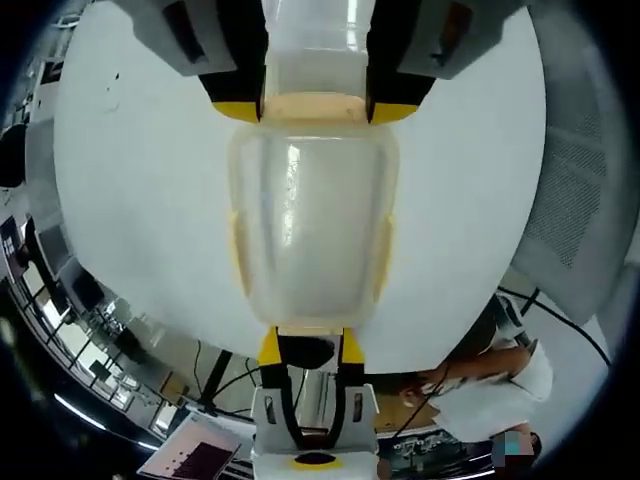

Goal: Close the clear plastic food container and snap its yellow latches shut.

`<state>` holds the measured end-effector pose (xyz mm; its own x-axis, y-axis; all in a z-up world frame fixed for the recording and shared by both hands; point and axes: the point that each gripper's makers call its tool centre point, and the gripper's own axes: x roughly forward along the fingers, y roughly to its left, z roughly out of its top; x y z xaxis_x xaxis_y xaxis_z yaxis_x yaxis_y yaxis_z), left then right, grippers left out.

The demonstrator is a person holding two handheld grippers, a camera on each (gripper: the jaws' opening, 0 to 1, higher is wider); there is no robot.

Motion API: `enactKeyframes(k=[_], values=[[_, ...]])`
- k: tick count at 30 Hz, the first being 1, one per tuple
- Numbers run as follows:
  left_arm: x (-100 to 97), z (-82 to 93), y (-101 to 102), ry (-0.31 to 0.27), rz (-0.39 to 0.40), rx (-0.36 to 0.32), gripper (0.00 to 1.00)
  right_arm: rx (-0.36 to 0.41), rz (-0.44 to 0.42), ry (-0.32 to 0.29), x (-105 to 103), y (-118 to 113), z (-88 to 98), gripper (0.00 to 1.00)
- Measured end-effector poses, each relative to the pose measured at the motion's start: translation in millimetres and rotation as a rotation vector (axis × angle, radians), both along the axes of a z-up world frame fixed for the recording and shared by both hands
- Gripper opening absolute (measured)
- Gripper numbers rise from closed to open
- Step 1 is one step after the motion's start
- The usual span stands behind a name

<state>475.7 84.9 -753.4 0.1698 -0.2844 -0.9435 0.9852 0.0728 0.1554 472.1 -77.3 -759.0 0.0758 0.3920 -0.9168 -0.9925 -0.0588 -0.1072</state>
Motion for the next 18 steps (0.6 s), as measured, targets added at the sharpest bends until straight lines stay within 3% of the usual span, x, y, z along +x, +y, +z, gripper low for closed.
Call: enactKeyframes(k=[18], values=[[-2.7,34.6,-28,-0.037,-0.022,-0.013,0.36,0.002,-0.005,-0.044,-3,-28,27.0,0.36]])
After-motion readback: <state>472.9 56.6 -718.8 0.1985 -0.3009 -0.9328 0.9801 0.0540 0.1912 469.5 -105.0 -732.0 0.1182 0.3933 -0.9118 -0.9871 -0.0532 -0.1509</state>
